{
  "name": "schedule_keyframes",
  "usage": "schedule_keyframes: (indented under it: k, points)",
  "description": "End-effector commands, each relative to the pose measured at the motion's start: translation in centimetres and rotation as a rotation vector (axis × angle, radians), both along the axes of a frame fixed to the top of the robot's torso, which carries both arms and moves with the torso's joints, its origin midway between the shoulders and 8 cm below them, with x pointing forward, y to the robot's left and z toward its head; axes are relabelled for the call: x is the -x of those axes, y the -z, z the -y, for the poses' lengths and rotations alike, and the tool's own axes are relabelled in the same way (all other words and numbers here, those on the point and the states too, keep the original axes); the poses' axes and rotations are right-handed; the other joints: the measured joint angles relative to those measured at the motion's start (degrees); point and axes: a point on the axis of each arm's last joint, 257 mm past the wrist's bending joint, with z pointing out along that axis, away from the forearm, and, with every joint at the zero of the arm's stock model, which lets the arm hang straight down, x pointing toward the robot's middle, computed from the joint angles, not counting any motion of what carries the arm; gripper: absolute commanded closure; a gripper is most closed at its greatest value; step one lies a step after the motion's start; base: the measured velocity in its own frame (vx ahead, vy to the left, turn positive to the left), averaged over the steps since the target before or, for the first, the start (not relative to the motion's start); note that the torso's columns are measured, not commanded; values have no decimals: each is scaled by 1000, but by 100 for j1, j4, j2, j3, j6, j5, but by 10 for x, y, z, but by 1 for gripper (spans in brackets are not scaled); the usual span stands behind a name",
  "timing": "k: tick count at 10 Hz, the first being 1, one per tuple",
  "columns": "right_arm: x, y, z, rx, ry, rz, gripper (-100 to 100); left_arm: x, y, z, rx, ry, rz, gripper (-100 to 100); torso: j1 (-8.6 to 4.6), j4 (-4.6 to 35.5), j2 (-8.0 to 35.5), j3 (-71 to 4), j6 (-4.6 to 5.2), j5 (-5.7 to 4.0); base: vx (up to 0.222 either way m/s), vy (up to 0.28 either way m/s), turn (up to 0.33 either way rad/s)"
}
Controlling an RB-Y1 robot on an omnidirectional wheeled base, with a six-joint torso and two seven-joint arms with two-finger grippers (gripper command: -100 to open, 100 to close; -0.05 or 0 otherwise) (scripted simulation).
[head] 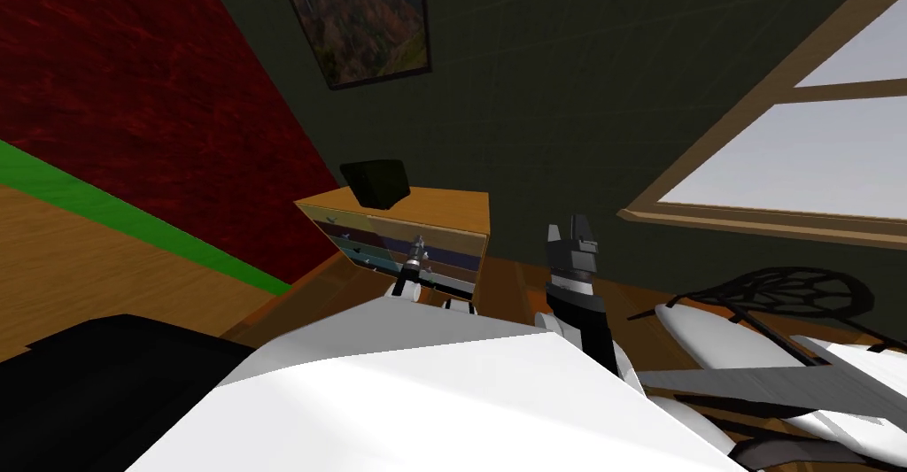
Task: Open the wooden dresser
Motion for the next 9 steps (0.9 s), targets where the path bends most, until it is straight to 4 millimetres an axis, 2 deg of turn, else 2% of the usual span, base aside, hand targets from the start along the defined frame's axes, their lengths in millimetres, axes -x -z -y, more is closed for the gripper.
schedule_keyframes:
  k: [1, 9]
  points:
    - [0, 0, 0, 0, 0, 0, 0, 4, -1, 10, 1, 14, 1, 100, -2, 2, 3, 1, 8, 1, 6, 4, 23]
    - [0, 0, 0, 0, 0, 0, 0, 9, -3, 18, -1, 36, -9, 100, -11, 8, 22, 10, 8, -7, -138, 21, 3]
